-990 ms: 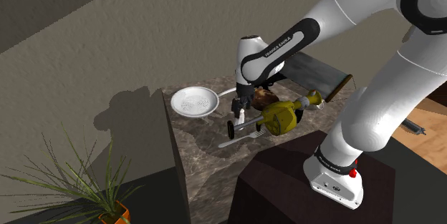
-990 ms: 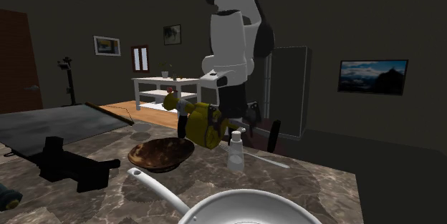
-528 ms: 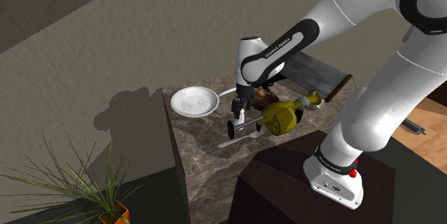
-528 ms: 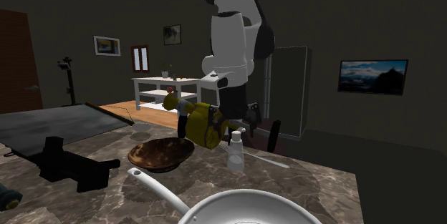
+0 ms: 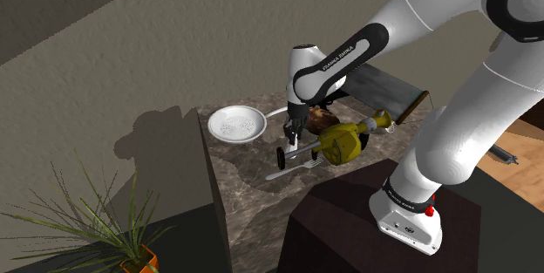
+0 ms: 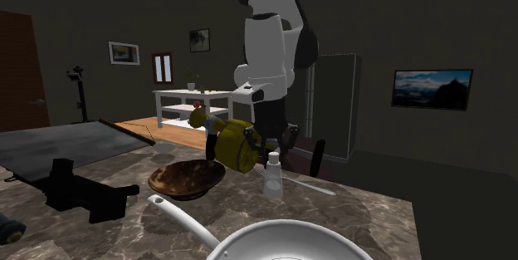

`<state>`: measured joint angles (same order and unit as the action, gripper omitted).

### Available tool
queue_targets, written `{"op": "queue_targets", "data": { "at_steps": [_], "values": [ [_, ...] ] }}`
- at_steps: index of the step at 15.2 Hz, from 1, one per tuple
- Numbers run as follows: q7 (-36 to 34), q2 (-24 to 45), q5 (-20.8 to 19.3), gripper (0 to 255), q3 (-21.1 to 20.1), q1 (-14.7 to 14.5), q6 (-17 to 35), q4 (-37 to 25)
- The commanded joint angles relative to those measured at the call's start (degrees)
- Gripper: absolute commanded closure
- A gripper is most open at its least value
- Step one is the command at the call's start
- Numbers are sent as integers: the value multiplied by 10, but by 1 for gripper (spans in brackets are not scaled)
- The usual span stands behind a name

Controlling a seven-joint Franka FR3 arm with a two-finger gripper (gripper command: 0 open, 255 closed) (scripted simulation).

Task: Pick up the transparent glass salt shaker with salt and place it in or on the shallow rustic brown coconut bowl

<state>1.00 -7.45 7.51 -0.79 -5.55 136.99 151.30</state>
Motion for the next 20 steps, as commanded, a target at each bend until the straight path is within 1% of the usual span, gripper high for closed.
{"op": "queue_targets", "data": {
  "at_steps": [1,2,20],
  "values": [
    [0,0,0,255,0,0,0,0],
    [0,1,0,255,0,0,0,0],
    [-18,-108,-15,255,1,4,-162,-54]
  ]
}}
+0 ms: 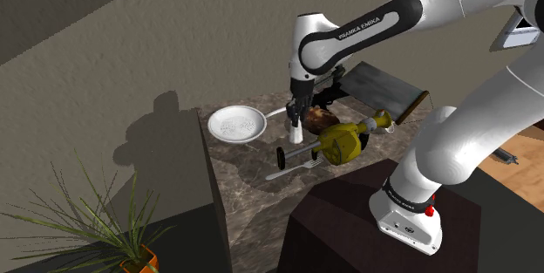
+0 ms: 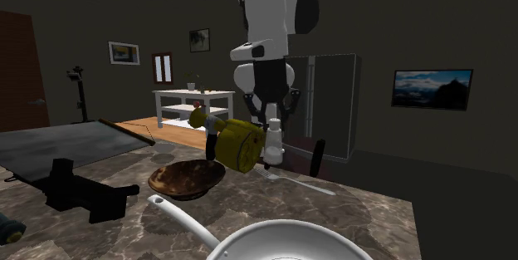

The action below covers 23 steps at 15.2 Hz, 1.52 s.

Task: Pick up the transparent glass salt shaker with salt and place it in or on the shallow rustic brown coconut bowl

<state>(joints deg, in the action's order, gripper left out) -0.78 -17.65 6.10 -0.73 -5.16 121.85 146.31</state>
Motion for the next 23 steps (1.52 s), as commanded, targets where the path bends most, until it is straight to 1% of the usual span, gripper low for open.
{"op": "queue_targets", "data": {
  "at_steps": [1,5,6,10,15,20,23],
  "values": [
    [-1,-11,-1,255,0,1,-20,-9],
    [-4,-27,-3,255,1,1,-54,-27],
    [-5,-28,-3,255,1,1,-55,-27],
    [48,-34,-29,255,41,31,-75,-37],
    [115,-26,-59,255,90,67,-97,-64],
    [182,-1,-81,255,137,98,-117,-107],
    [227,23,-91,255,167,116,-129,-144]
  ]
}}
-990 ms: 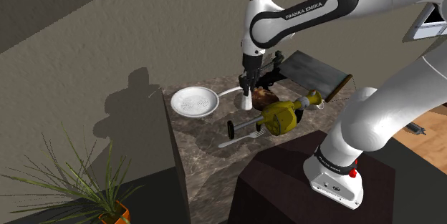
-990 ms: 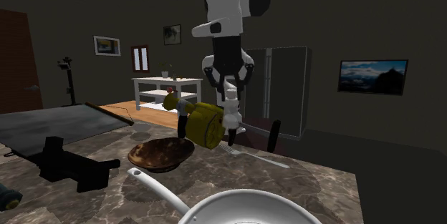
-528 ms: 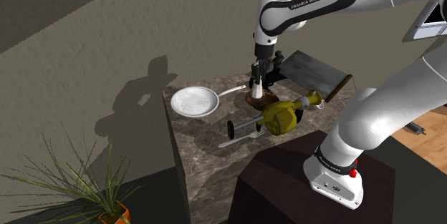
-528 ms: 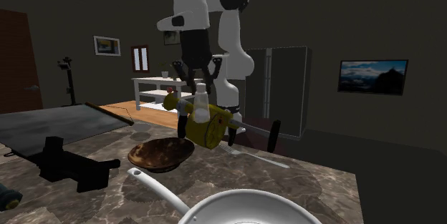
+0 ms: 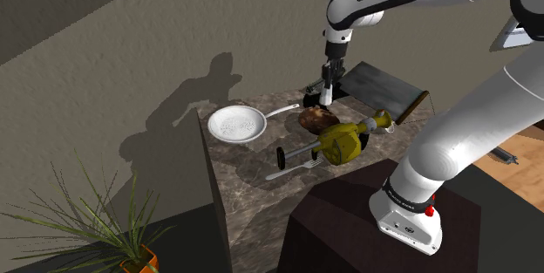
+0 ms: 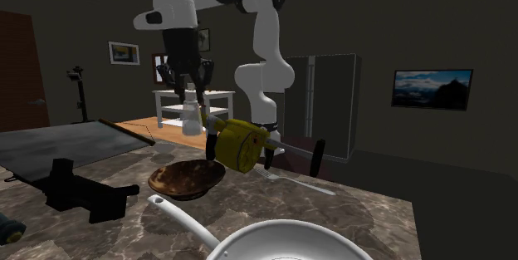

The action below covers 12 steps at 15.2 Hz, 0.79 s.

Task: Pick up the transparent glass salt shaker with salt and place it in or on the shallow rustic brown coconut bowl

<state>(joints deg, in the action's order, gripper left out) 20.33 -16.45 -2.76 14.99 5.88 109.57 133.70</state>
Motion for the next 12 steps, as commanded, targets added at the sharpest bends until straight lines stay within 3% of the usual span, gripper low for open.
{"op": "queue_targets", "data": {
  "at_steps": [1,12],
  "values": [
    [16,14,-2,255,10,5,1,-12],
    [25,53,5,255,17,5,91,40]
  ]
}}
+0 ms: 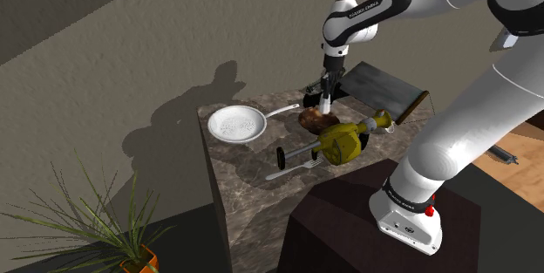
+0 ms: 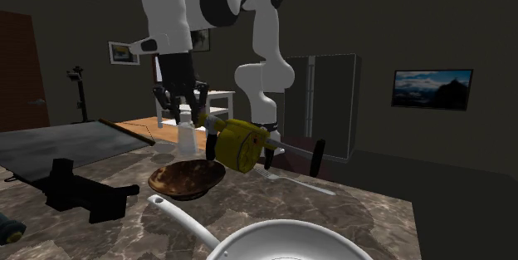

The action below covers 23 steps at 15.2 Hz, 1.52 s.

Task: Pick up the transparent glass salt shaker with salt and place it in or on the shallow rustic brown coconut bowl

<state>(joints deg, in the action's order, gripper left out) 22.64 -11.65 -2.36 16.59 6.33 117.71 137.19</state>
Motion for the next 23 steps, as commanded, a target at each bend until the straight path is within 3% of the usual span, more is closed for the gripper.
{"op": "queue_targets", "data": {
  "at_steps": [1,8,16,17,22,23],
  "values": [
    [3,9,2,255,2,0,18,9],
    [12,47,12,255,6,-2,80,35],
    [12,47,12,255,6,-1,80,35],
    [12,47,12,0,6,-1,80,35],
    [12,47,12,0,6,-1,80,35],
    [10,37,9,0,5,-1,59,24]
  ]
}}
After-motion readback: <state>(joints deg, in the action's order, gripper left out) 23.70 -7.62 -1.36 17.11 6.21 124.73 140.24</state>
